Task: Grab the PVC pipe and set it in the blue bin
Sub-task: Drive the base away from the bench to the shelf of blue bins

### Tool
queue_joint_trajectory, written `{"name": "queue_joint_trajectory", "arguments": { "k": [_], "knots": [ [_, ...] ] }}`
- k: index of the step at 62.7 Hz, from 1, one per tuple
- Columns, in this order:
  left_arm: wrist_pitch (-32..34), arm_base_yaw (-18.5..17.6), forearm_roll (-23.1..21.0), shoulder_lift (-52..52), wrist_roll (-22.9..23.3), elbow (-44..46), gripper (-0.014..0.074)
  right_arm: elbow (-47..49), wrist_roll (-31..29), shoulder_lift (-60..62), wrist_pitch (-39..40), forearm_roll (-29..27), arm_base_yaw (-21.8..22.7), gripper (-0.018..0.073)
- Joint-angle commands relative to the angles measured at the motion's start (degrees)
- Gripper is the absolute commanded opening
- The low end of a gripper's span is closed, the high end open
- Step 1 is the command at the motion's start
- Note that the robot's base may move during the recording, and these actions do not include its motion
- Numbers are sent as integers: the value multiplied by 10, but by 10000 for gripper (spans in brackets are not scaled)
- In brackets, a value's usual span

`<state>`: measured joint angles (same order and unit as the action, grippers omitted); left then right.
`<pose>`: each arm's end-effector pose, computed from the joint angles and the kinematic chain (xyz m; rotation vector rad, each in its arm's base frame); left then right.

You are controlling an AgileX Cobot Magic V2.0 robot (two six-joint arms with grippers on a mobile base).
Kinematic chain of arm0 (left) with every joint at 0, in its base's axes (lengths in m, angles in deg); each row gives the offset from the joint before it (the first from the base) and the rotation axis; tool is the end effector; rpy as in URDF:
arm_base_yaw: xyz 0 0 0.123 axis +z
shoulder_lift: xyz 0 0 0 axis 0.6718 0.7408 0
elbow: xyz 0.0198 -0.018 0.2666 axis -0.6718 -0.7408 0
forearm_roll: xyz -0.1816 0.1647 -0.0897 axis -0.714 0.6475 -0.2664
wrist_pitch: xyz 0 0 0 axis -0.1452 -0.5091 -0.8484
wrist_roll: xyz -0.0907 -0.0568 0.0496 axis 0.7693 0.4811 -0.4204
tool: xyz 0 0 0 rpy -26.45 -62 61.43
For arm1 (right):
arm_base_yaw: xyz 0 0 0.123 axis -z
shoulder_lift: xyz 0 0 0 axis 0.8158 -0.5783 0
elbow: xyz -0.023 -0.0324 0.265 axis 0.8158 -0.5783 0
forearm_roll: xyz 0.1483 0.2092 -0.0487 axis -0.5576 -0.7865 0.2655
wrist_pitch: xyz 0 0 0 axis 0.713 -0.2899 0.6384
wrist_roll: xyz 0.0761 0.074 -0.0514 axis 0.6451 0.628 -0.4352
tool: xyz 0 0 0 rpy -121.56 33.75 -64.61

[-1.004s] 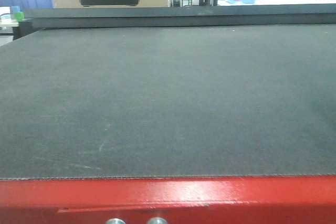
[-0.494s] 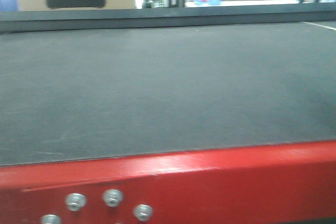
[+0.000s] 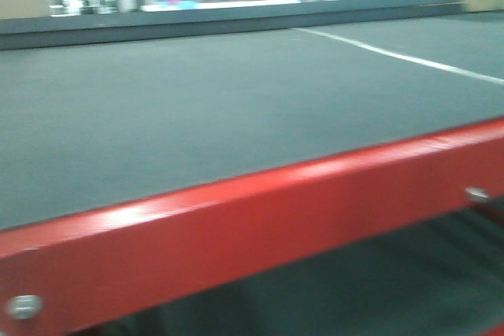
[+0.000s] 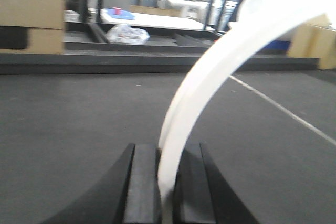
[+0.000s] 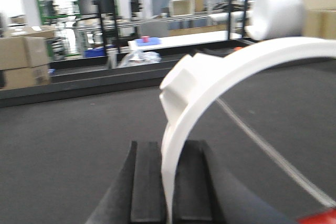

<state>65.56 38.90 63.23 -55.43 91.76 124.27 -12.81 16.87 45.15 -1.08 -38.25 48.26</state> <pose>0.1589 -0.0082 0.3804 -0.0680 1.6070 -0.1424 0.1440 0.0144 0.3810 0.0203 1.5447 0.1746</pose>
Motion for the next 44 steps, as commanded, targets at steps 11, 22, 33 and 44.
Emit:
{"name": "queue_joint_trajectory", "arguments": {
  "k": [11, 22, 33, 44],
  "knots": [
    [16, 2, -5, -2, 4, -1, -111, 0, -3, 4, 16, 2, 0, -169],
    [16, 2, -5, -2, 4, -1, -111, 0, -3, 4, 16, 2, 0, -169],
    [16, 2, -5, -2, 4, -1, -111, 0, -3, 4, 16, 2, 0, -169],
    [16, 2, -5, -2, 4, -1, -111, 0, -3, 4, 16, 2, 0, -169]
  ]
}}
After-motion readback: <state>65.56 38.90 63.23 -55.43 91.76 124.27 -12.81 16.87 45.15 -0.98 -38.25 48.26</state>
